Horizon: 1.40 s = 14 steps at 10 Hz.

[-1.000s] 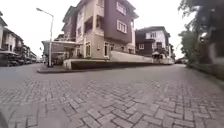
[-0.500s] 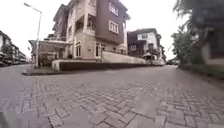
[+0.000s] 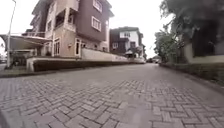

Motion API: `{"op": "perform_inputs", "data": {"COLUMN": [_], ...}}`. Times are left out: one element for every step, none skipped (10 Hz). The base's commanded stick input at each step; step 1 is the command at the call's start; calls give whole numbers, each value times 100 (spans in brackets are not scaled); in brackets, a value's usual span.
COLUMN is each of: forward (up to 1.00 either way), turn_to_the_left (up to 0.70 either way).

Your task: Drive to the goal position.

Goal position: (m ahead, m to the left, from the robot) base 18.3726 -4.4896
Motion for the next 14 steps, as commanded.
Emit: {"op": "perform_inputs", "data": {"forward": [70, 70, 70, 70, 70, 70, 70, 70, 70, 70, 70, 70, 70, 70], "turn_to_the_left": [0, 0, 0, 0, 0, 0, -35, -35, 0, 0, 0, 0, 0, 0]}}
